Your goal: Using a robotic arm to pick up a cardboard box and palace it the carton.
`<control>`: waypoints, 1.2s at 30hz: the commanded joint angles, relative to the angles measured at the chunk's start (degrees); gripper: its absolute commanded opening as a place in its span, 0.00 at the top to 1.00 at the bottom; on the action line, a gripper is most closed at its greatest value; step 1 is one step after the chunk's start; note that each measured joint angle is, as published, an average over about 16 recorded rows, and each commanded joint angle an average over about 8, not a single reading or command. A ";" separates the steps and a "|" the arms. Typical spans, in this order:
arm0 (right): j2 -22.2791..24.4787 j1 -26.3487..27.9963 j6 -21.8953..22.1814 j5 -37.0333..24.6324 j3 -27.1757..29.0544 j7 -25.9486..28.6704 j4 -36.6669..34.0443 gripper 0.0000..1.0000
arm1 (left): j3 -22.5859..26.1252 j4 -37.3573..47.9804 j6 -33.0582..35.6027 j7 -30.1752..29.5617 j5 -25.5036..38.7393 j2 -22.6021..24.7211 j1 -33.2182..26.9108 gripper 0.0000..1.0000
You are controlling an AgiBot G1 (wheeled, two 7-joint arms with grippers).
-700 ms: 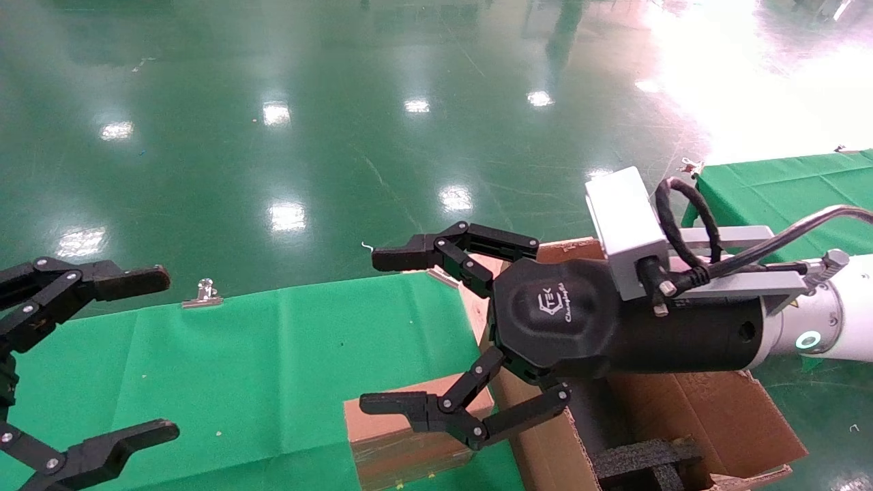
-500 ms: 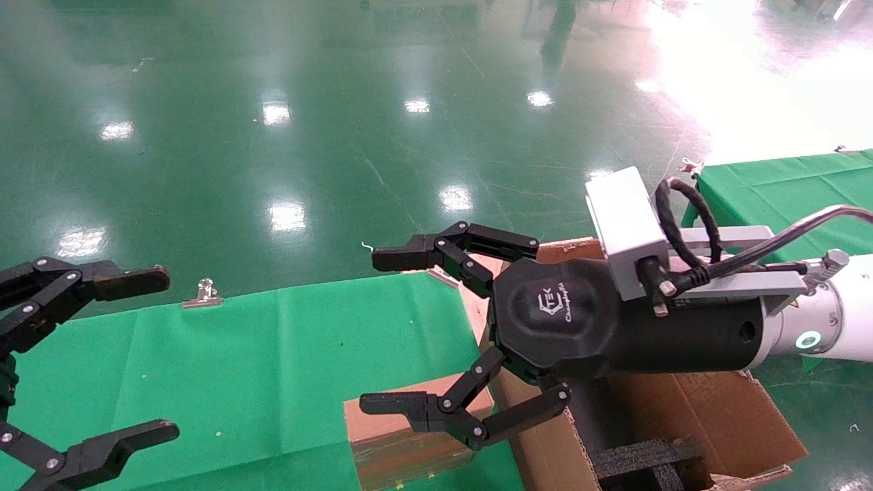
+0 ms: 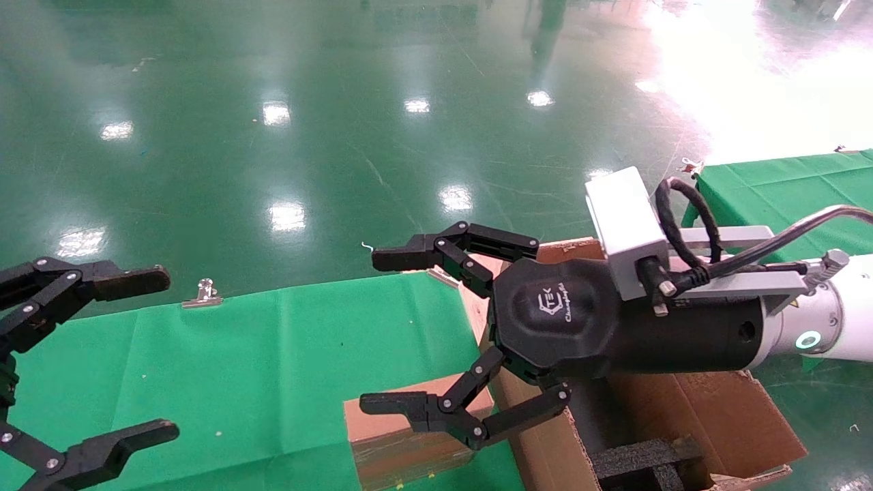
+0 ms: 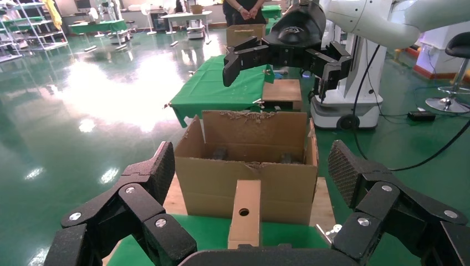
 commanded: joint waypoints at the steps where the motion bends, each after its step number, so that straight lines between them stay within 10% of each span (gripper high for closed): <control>1: 0.00 0.00 0.00 0.00 0.00 0.00 0.00 0.00 | 0.00 0.00 0.00 0.00 0.00 0.00 0.00 0.27; 6: 0.00 0.00 0.00 0.00 0.00 0.00 0.00 0.00 | 0.00 0.00 0.00 0.00 0.00 0.00 0.00 0.89; 8: 0.00 0.00 0.00 0.00 0.00 0.00 0.00 0.00 | 0.00 0.00 0.00 0.00 0.00 0.00 0.00 1.00; 21: 0.24 2.05 -0.42 -4.23 -1.89 0.95 0.51 0.00 | 0.01 0.02 0.00 0.01 0.00 0.00 -0.01 1.00; 36: -6.53 16.57 -2.33 -29.49 -14.37 8.45 1.71 0.00 | 0.05 0.03 0.00 0.03 -0.02 -0.01 -0.03 1.00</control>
